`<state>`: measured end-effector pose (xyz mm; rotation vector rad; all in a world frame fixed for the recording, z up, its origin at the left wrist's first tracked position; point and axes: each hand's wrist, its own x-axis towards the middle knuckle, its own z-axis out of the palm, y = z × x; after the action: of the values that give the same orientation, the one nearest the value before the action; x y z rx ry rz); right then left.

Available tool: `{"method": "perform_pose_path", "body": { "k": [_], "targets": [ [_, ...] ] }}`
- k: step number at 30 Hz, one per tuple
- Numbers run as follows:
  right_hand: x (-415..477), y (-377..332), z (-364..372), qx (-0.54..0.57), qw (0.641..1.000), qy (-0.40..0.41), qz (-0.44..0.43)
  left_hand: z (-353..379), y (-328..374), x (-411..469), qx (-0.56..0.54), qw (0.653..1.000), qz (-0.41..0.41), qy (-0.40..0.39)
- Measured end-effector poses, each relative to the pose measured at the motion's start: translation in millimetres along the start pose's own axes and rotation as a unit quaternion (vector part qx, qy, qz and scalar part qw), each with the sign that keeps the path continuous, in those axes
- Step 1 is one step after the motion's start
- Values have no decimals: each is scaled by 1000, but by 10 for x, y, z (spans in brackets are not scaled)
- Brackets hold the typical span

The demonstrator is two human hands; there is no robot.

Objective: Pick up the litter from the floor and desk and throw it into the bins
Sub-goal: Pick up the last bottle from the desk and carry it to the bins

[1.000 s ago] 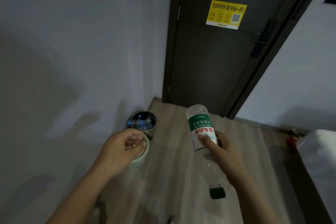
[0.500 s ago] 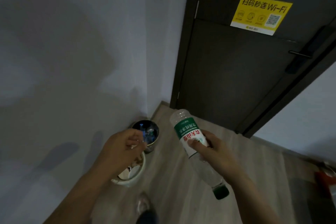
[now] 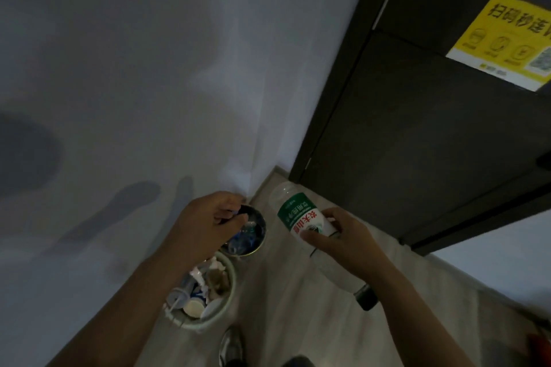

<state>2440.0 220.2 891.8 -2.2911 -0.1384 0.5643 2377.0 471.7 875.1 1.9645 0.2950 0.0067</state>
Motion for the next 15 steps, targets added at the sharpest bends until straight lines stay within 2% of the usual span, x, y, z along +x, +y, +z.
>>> {"method": "perform_pose_path", "body": {
  "k": [4,8,11,15],
  "targets": [
    [568,51,200,40,996,-9,77,-81,-306,163,3,999,-50,11],
    [1115,185,405,97,979,-80,162,-123,-545,286,20,996,-69,50],
    [1491,289,520,116,964,-142,193,-85,-675,437,40,992,-101,59],
    [2039,423,657,149,949,-177,213,28,-821,693,72,984,-149,68]
  ]
}}
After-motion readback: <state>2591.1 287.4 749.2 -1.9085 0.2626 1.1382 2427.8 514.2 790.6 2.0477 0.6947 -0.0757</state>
